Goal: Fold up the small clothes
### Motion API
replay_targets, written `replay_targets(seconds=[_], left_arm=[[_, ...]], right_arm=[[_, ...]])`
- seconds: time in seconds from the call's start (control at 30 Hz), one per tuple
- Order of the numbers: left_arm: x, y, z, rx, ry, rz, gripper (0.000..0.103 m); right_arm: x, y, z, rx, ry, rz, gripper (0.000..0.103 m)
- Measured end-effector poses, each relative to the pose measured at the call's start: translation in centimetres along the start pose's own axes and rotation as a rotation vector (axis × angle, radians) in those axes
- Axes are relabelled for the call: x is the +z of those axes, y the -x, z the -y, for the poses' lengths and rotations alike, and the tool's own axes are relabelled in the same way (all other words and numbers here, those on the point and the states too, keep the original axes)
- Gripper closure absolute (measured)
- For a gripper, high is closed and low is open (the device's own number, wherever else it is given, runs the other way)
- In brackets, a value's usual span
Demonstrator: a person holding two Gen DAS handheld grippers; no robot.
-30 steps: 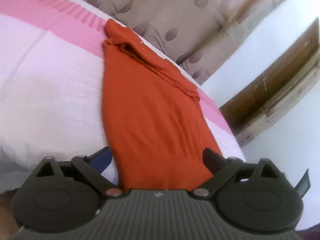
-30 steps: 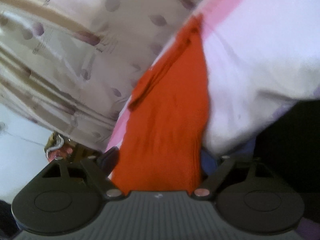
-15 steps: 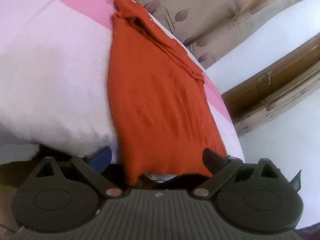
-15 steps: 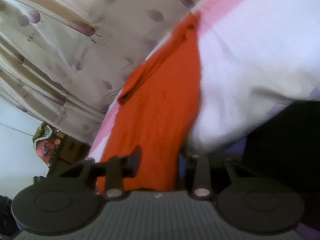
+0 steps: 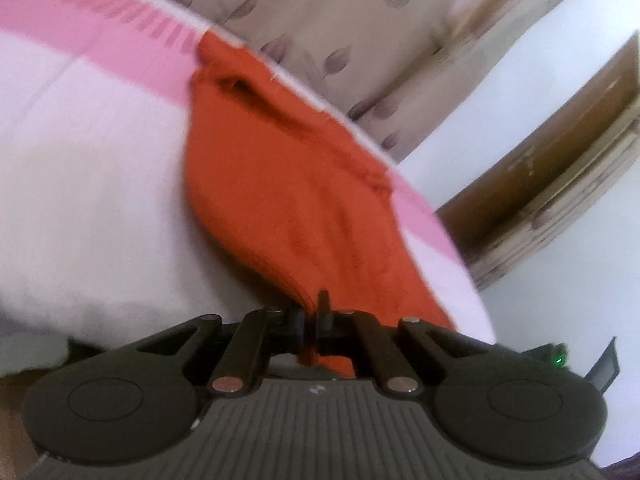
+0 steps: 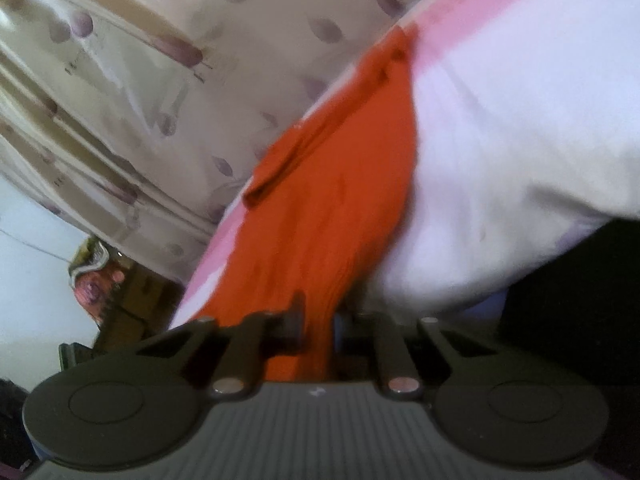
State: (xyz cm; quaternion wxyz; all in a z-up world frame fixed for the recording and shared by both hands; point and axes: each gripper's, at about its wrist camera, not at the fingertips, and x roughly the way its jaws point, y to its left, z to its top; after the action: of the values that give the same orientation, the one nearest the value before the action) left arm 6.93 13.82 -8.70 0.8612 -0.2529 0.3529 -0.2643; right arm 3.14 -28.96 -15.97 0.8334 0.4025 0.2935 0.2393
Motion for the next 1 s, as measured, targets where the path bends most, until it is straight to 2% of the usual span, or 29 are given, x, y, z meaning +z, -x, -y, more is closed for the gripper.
replay_targets(seconds=[0.23, 0.47, 0.63, 0.77, 1.0], left_arm=[[1.6, 1.1, 2.5, -0.046, -0.014, 0.103, 0.100], [3.7, 0.8, 3.3, -0.078, 0.023, 0.197, 0.100], [5.1, 0.3, 4.0, -0.093, 0.027, 0.229, 0.100], [5.2, 0.2, 4.2, -0.094, 0.016, 0.232, 0.100], [6.4, -0.4, 4.2, -0.096, 0.030, 0.265, 0.100]], right_arm=[[2.1, 1.0, -1.5, 0.100, -0.027, 0.056, 0.090], [5.0, 0.2, -2.6, 0.139, -0.031, 0.088, 0.090], [6.2, -0.8, -2.7, 0.143, -0.041, 0.089, 0.090], [5.8, -0.8, -2.4, 0.149, -0.064, 0.088, 0.090], [6.8, -1.2, -2.6, 0.174, -0.090, 0.105, 0.094]])
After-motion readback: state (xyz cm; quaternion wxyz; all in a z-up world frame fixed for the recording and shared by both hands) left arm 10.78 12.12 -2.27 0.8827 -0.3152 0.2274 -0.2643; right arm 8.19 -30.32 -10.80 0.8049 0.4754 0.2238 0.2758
